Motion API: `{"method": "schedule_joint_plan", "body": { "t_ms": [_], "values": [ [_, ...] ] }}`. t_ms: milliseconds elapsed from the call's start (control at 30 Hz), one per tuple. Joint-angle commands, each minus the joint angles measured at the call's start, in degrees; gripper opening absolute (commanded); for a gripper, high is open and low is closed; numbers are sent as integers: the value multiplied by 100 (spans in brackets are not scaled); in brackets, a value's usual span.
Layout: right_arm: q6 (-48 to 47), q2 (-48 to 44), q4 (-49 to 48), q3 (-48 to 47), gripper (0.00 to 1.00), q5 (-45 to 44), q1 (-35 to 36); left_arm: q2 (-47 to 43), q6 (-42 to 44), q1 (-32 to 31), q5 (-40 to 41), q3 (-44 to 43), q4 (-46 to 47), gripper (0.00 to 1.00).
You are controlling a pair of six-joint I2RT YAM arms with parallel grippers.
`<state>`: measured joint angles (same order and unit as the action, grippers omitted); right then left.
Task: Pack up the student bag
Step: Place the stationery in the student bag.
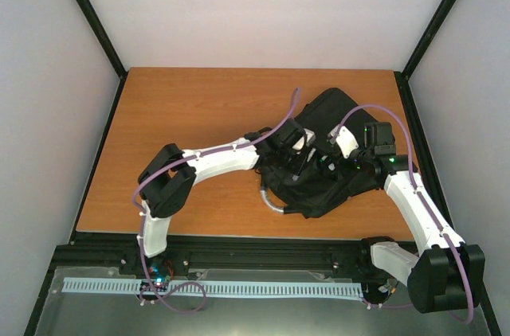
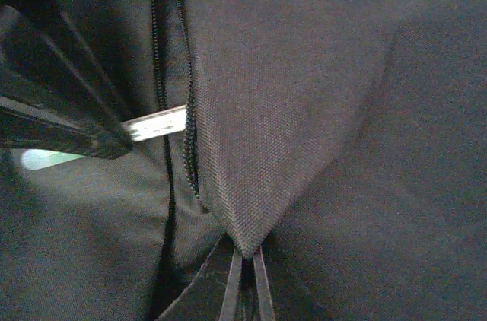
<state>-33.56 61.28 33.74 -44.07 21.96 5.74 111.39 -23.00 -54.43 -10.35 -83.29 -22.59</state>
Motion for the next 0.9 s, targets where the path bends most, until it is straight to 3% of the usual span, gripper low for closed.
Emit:
{"method": "schedule_joint_plan", "body": {
  "t_ms": [0,133,367,600,700,867],
  "values": [
    [-9,-12,-47,-49,3,191,24,357,183,-23,449,-538,-320,3],
    [-22,16,-39,-49,3,197,25,491,75,-23,709,-717,-404,6],
    [-31,33,-39,-49,3,213,24,252,14,-23,745,-686,-703,30],
    [-36,42,-35,-51,3,237,24,-752,-92,-23,453,221,-564,42],
    [-43,29,-34,-49,3,248,24,-1061,-135,-23,181,667,-364,39],
    [-48,42,-39,-51,3,265,24,-1244,-178,-64,-407,1241,-149,22]
  ]
}}
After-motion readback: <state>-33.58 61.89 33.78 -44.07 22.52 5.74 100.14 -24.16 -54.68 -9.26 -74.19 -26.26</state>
